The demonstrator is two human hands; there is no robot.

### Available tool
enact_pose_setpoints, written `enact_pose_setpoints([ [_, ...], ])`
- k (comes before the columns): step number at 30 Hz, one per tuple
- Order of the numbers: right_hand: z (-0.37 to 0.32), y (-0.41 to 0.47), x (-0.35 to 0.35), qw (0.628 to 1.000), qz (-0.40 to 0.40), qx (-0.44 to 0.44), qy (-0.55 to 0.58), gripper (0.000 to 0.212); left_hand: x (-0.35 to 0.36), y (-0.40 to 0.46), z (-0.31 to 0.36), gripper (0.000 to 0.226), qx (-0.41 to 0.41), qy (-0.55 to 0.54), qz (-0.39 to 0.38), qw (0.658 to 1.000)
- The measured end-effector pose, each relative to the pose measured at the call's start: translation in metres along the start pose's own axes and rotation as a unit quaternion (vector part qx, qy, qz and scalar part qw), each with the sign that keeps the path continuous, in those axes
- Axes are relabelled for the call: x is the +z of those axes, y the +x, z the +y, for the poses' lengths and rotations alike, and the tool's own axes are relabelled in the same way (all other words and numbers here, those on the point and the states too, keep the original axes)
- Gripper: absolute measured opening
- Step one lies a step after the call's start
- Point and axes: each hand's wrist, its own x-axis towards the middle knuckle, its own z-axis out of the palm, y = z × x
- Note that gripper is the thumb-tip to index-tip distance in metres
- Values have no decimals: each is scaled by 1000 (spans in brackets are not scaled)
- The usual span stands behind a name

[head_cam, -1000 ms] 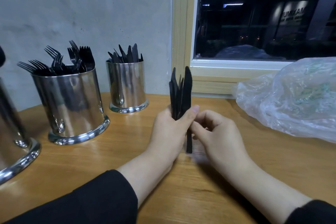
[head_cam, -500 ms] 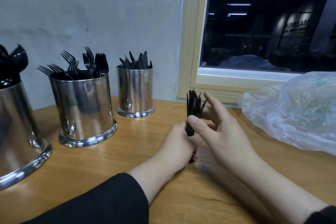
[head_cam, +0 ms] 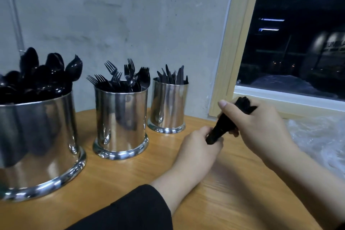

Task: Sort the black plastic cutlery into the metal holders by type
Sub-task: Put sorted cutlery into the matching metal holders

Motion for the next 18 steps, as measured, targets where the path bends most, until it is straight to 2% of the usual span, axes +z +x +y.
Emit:
enact_pose_setpoints([
  [4,-13,24,15,998,-61,-7,-23,43,-27,17,-11,21,16,7,47,999],
  [8,-17,46,31,995,-97,-23,-6,33,-42,29,-20,21,28,8,83,996],
  [10,-21,59,36,996,-75,-37,-8,29,-44,35,-18,13,43,-19,100,994],
  [11,-23,67,37,997,-61,-42,-5,28,-46,38,-17,16,52,-28,107,992],
  [14,-34,98,29,997,15,-72,3,26,-53,54,-18,47,113,-6,152,982],
  [18,-46,146,16,989,98,-108,22,28,-62,77,-18,53,118,59,229,964],
])
